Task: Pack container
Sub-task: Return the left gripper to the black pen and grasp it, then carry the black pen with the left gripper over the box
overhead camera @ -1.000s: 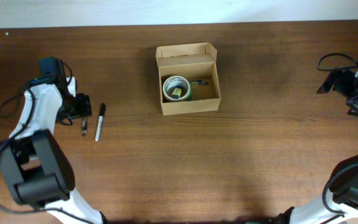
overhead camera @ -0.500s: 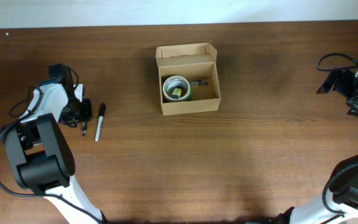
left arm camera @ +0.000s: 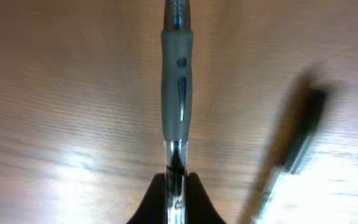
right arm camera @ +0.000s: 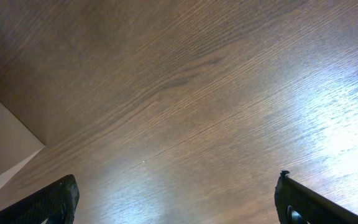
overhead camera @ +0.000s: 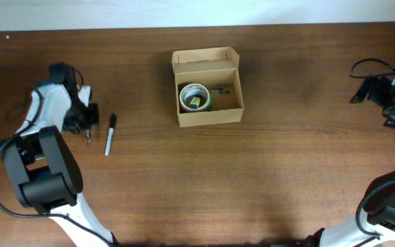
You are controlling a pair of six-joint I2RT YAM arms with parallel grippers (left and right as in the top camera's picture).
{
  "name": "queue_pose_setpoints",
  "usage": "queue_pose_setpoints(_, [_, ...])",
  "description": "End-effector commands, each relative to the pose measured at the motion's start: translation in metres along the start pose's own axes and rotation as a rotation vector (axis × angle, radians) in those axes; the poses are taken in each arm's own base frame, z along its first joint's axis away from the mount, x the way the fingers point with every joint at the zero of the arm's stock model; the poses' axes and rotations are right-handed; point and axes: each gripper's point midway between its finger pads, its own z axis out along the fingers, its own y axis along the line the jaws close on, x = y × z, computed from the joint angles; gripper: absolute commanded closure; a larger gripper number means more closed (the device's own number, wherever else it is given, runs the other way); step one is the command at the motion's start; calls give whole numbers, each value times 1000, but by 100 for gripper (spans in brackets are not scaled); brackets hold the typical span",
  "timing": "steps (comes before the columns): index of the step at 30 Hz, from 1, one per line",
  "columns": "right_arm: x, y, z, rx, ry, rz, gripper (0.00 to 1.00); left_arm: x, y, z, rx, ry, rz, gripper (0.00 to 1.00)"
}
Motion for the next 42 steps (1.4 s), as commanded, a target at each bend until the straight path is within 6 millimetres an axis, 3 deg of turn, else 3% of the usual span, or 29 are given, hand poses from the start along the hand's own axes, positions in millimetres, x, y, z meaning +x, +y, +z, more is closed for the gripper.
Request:
queue_pose_setpoints(1, [1,-1,0,5,2,9,1,-66,-17,-85,39,-249,237,98])
queue_pose_setpoints(5, [1,-1,0,5,2,9,1,-102,-41,-173,-9,-433,401,98])
queue_pose_setpoints(7, [1,-1,0,5,2,9,1,-112,-56,-202,-22,-501,457,98])
queue_pose_setpoints(9, [1,-1,0,5,2,9,1,-116,-74,-222,-27,-543,522,99])
queue_pose_setpoints(12, [1,-1,0,4,2,9,1,-105,-128,-237,38,-572,766,98])
queue_pose_setpoints(20, [2,4,0,-25,7,9,1,-58,-264,-235,51,-572,1387,98])
queue_pose_setpoints(26, [4,4,0,-23,15,10,1,-38,-324,-215,62,-560,1630,98])
queue_pose_setpoints(30, [6,3,0,-21,22,11,1,-45,-344,-184,40,-530,1703,99])
queue_pose_setpoints(38, [6,4,0,-22,22,11,1,-76,-353,-134,-32,-496,1658,98])
queue_pose_setpoints(42, [6,4,0,-22,22,11,1,-80,-355,-112,-32,-463,1633,99])
